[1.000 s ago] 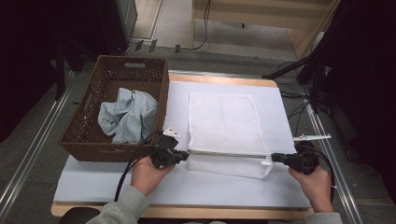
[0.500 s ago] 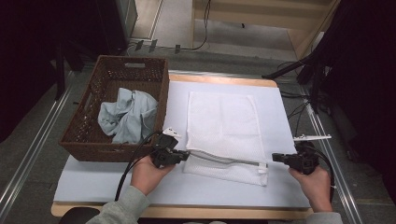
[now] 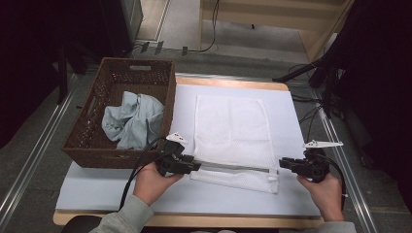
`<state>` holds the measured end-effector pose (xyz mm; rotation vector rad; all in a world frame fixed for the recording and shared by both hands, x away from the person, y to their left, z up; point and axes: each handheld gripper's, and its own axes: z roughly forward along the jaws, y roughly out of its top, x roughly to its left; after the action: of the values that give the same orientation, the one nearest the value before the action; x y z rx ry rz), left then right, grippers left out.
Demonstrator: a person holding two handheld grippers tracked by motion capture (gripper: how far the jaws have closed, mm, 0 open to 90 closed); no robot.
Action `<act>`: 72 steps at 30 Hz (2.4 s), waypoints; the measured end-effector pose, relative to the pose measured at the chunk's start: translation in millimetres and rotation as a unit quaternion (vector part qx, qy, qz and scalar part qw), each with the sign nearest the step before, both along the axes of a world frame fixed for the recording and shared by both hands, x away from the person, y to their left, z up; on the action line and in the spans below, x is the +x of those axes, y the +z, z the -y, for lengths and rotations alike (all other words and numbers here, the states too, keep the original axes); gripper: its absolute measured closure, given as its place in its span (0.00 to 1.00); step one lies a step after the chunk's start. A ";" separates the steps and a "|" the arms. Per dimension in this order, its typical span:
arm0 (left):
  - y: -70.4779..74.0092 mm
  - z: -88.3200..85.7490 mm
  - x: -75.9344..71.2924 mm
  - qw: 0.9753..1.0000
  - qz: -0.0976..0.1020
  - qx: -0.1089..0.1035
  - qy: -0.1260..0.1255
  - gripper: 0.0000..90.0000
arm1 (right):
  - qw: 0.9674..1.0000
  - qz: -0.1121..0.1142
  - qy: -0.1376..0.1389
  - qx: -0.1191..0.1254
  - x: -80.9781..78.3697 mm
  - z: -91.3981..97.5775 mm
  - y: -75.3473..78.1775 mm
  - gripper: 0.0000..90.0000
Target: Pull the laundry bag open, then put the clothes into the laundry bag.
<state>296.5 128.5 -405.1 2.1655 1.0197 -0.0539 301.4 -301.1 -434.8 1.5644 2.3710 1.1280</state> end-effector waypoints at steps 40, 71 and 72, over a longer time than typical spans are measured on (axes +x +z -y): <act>16.7 -33.1 -24.5 0.999 0.030 -0.013 -0.023 0.44 | 0.994 0.048 0.093 -0.016 7.2 -80.7 -4.8 0.54; 15.6 -35.4 -25.8 0.999 0.026 -0.017 -0.021 0.44 | 0.989 0.039 0.138 -0.036 11.3 -110.4 -25.5 0.42; 15.6 -35.4 -25.7 0.999 0.026 -0.017 -0.021 0.44 | 0.988 0.041 0.142 -0.040 11.4 -111.9 -26.7 0.41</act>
<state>270.8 163.9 -389.5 2.1452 0.9379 -0.0332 312.8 -189.2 -461.6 1.1569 2.6068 1.1019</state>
